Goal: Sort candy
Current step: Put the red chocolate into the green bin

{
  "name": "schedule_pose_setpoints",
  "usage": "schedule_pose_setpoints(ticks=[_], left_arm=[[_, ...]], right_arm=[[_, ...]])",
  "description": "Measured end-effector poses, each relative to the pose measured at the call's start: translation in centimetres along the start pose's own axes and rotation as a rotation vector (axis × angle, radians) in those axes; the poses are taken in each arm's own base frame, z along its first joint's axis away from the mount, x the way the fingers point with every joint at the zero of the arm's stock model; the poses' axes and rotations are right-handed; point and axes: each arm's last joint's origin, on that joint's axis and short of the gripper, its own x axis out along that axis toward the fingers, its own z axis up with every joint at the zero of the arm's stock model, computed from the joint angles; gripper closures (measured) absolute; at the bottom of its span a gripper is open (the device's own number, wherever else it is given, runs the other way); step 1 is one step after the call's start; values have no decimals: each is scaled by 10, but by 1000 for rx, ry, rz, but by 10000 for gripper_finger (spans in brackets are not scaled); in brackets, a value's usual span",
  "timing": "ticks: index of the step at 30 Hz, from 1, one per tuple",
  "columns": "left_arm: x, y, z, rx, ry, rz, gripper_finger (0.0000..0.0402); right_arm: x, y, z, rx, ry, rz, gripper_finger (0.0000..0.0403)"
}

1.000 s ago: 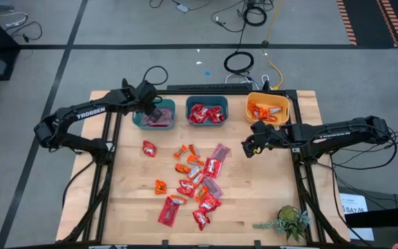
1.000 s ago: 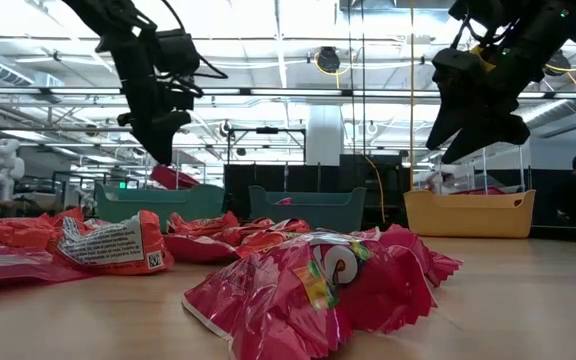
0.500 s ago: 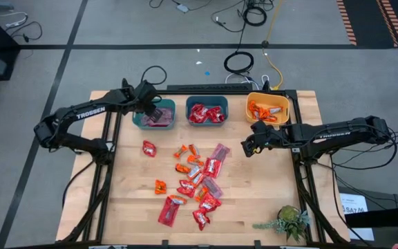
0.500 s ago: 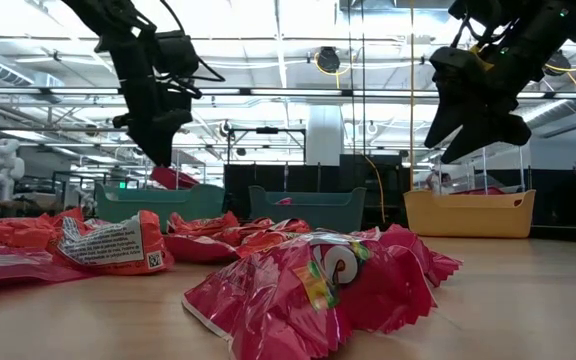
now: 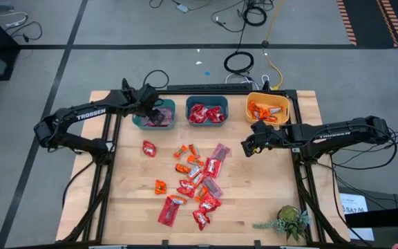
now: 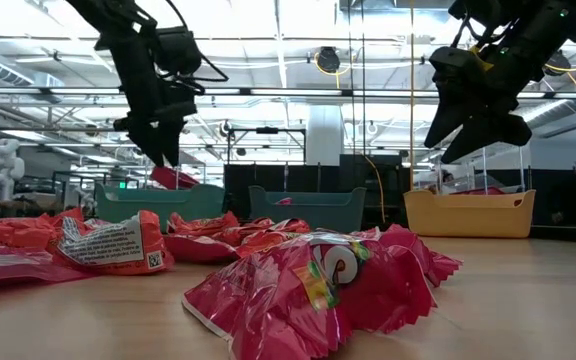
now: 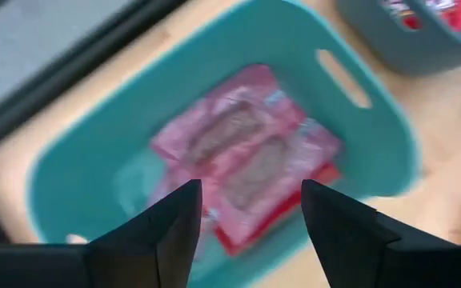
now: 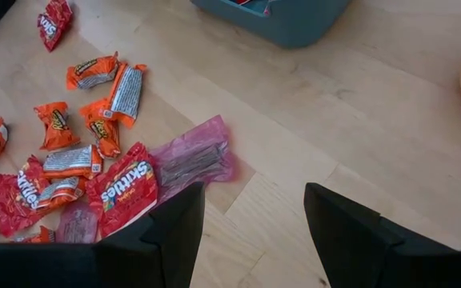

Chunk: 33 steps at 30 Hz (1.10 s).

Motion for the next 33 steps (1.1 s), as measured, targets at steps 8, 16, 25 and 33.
schedule_pose_setpoints(ticks=[8,16,25,33], left_arm=[[-23,-59,-27,-11,-41,-70,178],[-53,-120,-86,-111,-33,-147,178],[-80,-165,-179,-293,42,-210,185],[-81,-217,-252,-332,147,-194,185]], right_arm=[[0,0,0,-1,1,0,195],[0,0,-1,-4,3,2,195],[0,0,-1,-34,5,-1,195],[0,0,-1,-39,6,-1,195]])
